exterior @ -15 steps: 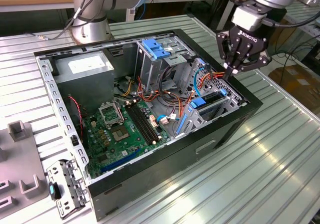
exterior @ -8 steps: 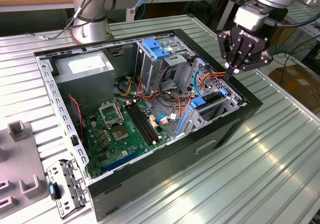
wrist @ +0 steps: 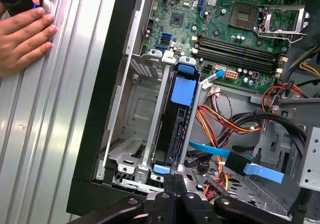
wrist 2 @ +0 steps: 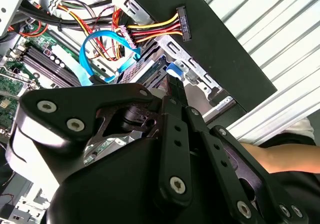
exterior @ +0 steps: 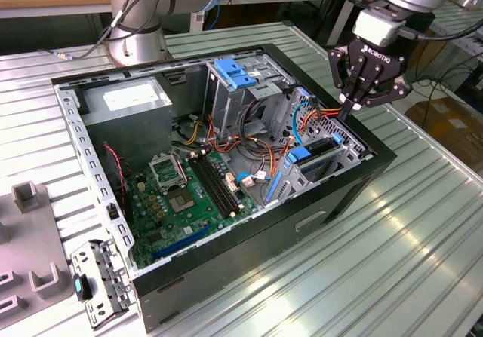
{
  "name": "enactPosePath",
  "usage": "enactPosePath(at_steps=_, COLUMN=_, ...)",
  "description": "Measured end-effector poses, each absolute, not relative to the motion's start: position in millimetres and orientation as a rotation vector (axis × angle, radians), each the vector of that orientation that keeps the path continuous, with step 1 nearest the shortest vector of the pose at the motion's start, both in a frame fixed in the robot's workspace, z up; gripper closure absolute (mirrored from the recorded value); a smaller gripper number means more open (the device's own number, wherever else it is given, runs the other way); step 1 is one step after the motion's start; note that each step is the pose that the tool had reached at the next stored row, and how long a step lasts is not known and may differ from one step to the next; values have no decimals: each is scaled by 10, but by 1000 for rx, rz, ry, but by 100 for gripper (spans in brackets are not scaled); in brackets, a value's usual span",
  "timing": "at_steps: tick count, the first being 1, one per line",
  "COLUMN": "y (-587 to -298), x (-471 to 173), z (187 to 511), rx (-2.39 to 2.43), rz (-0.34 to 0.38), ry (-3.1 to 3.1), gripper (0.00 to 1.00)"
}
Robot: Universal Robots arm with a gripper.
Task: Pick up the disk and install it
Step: 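Insert the first disk wire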
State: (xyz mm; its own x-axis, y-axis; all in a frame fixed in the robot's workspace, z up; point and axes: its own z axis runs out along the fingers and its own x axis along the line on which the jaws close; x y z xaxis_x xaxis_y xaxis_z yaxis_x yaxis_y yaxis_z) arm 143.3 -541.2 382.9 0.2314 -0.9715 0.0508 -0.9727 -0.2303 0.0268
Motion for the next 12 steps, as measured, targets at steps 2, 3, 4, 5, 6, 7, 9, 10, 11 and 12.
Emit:
enactPosePath(at_steps=2, y=-5412, x=1433, z=3829, rx=2423, rz=36, ry=-1915, gripper=89)
enactPosePath(at_steps=3, y=-5412, x=1433, z=3829, rx=2424, rz=36, ry=-1915, gripper=89)
enactPosePath(at_steps=4, y=-5412, x=1433, z=3829, rx=2424, rz=36, ry=-1914, gripper=89)
enactPosePath(at_steps=5, y=-5412, x=1433, z=3829, rx=2428, rz=36, ry=-1910, gripper=89)
enactPosePath(at_steps=6, y=-5412, x=1433, z=3836, rx=2440, rz=37, ry=-1894, gripper=89)
enactPosePath(at_steps=7, y=-5412, x=1433, z=3845, rx=2461, rz=38, ry=-1867, gripper=89)
enactPosePath(at_steps=9, y=-5412, x=1433, z=3851, rx=2511, rz=39, ry=-1801, gripper=89)
enactPosePath(at_steps=10, y=-5412, x=1433, z=3852, rx=2526, rz=40, ry=-1780, gripper=89)
enactPosePath(at_steps=11, y=-5412, x=1433, z=3855, rx=2550, rz=41, ry=-1745, gripper=89)
enactPosePath(at_steps=12, y=-5412, x=1434, z=3856, rx=2563, rz=42, ry=-1728, gripper=89)
